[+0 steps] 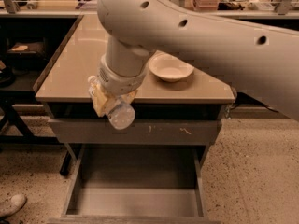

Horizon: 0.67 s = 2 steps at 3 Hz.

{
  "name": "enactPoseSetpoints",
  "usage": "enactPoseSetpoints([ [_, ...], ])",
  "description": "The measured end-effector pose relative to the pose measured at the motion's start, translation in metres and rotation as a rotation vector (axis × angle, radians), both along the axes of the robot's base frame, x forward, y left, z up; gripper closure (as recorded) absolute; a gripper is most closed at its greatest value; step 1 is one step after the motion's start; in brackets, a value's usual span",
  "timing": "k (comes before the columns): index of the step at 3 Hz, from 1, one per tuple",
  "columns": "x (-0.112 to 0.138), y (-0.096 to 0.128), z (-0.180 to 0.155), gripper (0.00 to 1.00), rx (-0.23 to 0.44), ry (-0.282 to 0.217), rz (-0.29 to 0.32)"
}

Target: Place blue plastic bottle into middle drawer

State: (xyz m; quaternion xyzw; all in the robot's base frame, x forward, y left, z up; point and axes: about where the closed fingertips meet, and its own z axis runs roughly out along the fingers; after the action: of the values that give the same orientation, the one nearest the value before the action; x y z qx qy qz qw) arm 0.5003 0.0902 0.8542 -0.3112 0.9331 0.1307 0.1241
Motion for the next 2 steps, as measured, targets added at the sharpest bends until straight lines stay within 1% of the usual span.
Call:
enactPoseSetpoints([
  [1, -0.0653, -0.0221, 0.0008, 1.00, -0.028, 0.011, -0.120],
  [2, -0.0644, -0.0213, 0.0011, 1.00, -0.027, 0.010, -0.118],
])
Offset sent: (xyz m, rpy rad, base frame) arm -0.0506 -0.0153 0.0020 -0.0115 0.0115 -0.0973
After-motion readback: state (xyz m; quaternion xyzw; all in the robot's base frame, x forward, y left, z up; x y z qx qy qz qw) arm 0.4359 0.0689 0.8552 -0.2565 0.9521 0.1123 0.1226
